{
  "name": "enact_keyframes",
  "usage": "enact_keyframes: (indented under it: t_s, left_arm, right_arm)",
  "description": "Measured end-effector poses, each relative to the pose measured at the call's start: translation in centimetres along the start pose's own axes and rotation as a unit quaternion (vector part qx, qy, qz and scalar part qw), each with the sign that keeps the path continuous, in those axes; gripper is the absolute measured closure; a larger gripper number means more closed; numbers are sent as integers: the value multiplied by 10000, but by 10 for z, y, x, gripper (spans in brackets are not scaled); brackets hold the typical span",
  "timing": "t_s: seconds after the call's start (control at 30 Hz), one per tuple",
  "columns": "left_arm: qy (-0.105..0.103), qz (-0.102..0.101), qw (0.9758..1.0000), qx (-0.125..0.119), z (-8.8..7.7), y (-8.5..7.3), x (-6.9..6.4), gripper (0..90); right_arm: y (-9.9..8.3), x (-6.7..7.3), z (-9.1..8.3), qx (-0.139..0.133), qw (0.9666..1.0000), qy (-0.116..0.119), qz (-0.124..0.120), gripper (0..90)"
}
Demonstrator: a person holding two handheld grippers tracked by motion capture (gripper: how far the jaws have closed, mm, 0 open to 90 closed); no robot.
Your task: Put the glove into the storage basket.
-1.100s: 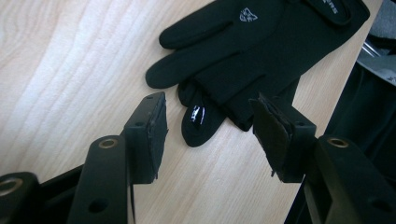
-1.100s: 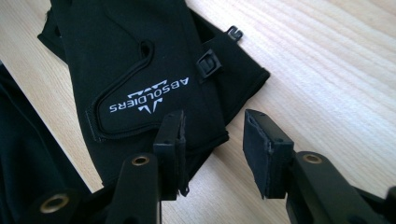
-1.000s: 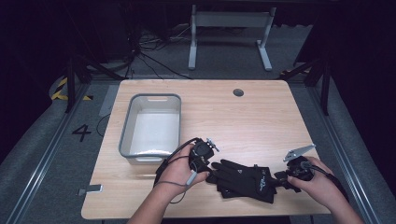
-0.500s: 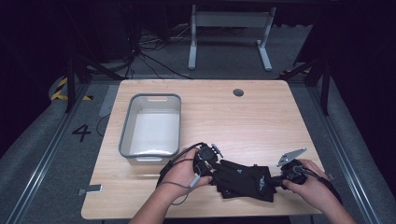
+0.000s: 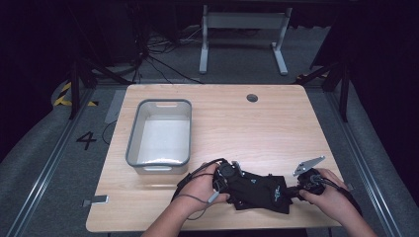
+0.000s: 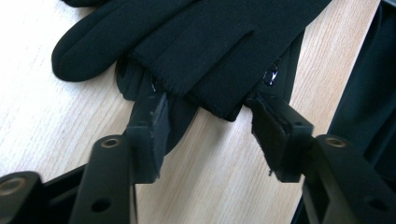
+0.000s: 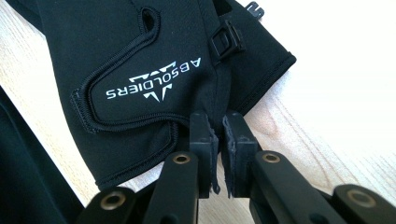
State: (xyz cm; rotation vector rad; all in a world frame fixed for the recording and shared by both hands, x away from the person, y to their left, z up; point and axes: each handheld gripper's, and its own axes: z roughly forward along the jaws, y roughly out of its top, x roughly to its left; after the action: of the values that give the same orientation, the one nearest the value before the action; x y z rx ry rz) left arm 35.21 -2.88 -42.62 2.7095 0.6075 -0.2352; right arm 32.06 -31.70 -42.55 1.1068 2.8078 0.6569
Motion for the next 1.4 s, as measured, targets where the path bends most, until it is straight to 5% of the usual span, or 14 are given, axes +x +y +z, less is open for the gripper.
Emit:
enact_keyframes:
  t_s: [0.33, 0.43, 0.63, 0.97, 1.4]
  left_arm:
    - [381, 146, 9991, -97, -1, 4, -6, 763]
    - [344, 110, 9993, -98, -5, 3, -8, 872]
    - [403, 158, 9990, -110, -11, 4, -13, 886]
    - [565, 336, 9968, -455, -36, 0, -30, 886]
    - [653, 438, 9962, -380, -40, -5, -46, 886]
  right_arm:
    - [1, 1, -2, -45, 10000, -49, -24, 844]
    - [1, 2, -4, -112, 9999, -74, -27, 845]
    - [2, 4, -11, -269, 9995, -149, -58, 846]
    - [4, 4, -35, -739, 9966, -344, -74, 846]
    - [18, 2, -36, -1015, 9932, -497, -295, 849]
